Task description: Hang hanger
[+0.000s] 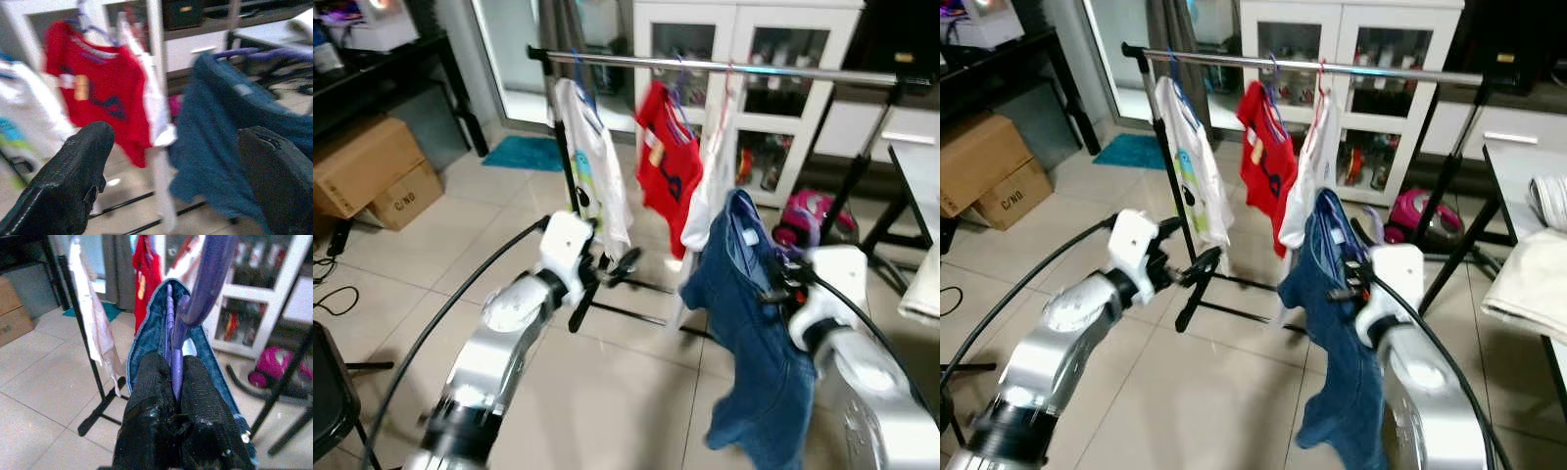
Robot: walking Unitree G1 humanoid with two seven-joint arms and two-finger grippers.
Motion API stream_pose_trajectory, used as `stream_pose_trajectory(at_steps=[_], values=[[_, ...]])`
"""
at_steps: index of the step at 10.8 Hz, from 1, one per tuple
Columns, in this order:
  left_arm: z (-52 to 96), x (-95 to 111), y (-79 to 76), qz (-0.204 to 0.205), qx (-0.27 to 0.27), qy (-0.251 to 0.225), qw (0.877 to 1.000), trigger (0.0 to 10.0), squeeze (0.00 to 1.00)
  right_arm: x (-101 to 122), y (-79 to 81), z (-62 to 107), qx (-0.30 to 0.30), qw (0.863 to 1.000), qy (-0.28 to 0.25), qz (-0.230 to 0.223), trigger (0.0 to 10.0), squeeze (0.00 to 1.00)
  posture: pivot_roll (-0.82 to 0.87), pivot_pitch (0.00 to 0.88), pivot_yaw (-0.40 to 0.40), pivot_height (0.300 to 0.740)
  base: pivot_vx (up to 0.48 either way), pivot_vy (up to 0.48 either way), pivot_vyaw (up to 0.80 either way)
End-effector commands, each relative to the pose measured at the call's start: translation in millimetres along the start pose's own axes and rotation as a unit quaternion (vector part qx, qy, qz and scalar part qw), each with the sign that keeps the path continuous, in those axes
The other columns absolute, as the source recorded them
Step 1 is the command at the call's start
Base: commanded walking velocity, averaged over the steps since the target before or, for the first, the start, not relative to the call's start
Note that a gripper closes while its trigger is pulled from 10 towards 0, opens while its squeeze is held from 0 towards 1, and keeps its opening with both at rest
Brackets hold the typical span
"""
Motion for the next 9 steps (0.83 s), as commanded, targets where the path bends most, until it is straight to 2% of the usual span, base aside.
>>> stream_pose_trajectory(at_steps=[1,2,4,5,6,7,8,9], values=[[-4.1,2.9,-2.0,0.016,-0.021,0.002,1.000,10.0,1.00,25.2,11.9,-4.7,0.029,0.998,-0.055,0.029,0.0,0.00,-0.11,0.000,0.085,0.740,0.000,0.000,0.00],[-12.1,0.7,-9.1,0.040,-0.048,0.023,0.998,10.0,1.00,35.5,15.3,-9.2,0.038,0.994,-0.075,0.067,0.0,0.00,-0.11,0.000,0.088,0.740,0.000,0.000,0.00],[-33.6,1.7,-10.1,0.077,-0.039,0.037,0.996,10.0,1.00,60.6,22.0,-13.8,0.039,0.981,-0.134,0.139,0.0,0.00,-0.11,0.000,0.090,0.740,0.000,0.000,0.00],[-38.4,2.8,-5.7,0.077,-0.023,0.039,0.996,10.0,0.88,67.5,25.8,-12.4,0.042,0.973,-0.152,0.166,0.0,0.00,-0.11,0.000,0.090,0.740,0.000,0.000,0.00],[-47.0,21.9,-1.4,0.117,-0.013,-0.001,0.993,10.0,0.00,80.1,29.0,-7.5,0.037,0.960,-0.189,0.204,0.0,0.00,-0.12,0.000,0.091,0.740,0.000,0.000,0.00],[-50.0,33.3,-5.9,0.142,-0.032,-0.024,0.989,10.0,0.00,85.0,31.9,-5.7,0.042,0.950,-0.206,0.230,0.0,0.00,-0.12,0.000,0.092,0.740,0.000,0.000,0.00],[-52.2,34.7,-8.8,0.142,-0.043,-0.024,0.989,10.0,0.00,86.7,34.7,-4.3,0.048,0.945,-0.214,0.243,0.0,0.00,-0.12,0.000,0.094,0.740,0.000,0.000,0.00],[-57.5,30.7,-8.2,0.106,-0.046,-0.013,0.993,10.0,0.00,89.1,39.0,-2.2,0.058,0.935,-0.228,0.266,0.0,0.00,-0.12,0.000,0.094,0.740,0.000,0.000,0.00]])
Point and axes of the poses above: a point about 5 cm out from each wrist's last joint towards the gripper, its own z axis pointing back from the gripper into the wrist, its own x axis along the axis of the wrist's last joint, y = z × x, the point moved 5 cm from there along -z, pointing out of the wrist towards the gripper
